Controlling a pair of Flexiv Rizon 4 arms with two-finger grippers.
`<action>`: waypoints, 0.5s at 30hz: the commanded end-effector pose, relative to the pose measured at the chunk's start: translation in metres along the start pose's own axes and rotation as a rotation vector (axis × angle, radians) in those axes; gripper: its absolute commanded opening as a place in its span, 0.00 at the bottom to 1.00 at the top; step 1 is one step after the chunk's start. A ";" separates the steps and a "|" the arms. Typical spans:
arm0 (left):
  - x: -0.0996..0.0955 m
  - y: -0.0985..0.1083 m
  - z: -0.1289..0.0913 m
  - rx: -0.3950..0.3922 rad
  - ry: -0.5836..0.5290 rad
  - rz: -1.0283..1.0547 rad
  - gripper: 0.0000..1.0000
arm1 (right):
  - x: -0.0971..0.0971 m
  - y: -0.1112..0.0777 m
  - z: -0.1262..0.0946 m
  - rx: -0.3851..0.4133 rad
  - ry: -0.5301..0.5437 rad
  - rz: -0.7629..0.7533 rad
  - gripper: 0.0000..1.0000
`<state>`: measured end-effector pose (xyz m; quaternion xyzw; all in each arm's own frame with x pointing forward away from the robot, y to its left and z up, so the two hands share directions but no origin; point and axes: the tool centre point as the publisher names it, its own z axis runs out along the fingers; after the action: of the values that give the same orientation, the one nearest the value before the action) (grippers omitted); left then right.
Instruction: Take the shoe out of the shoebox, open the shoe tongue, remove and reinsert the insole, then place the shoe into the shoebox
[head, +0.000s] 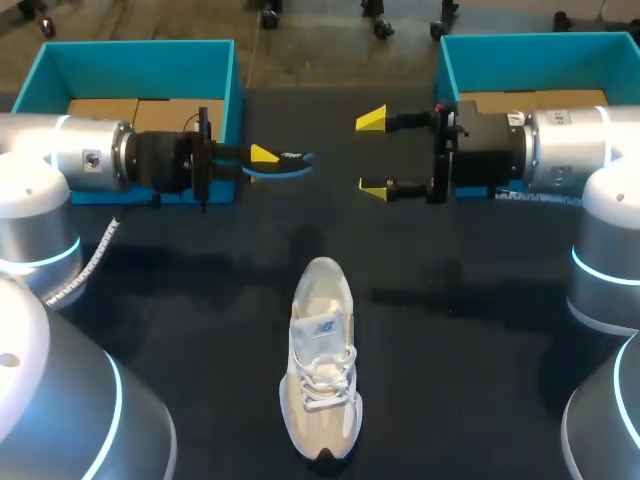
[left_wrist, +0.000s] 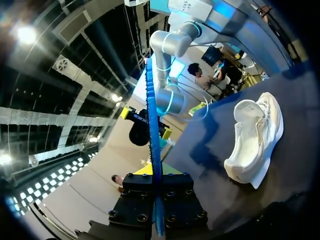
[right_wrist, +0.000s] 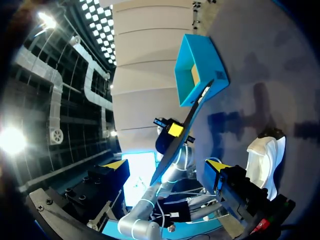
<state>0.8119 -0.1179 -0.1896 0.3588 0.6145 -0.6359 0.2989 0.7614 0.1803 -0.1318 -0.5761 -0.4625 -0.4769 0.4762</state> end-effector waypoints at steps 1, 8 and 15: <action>0.007 0.000 -0.001 -0.010 0.000 0.038 0.00 | 0.002 -0.003 0.006 0.000 -0.024 0.016 1.00; 0.017 0.001 0.002 -0.030 0.011 0.169 0.00 | -0.012 -0.007 0.014 0.006 -0.025 0.068 1.00; 0.023 0.000 0.005 -0.044 0.046 0.241 0.00 | -0.016 -0.011 0.017 0.017 -0.032 0.093 1.00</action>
<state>0.8006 -0.1208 -0.2090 0.4354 0.5861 -0.5785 0.3637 0.7500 0.1927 -0.1477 -0.5973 -0.4459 -0.4441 0.4972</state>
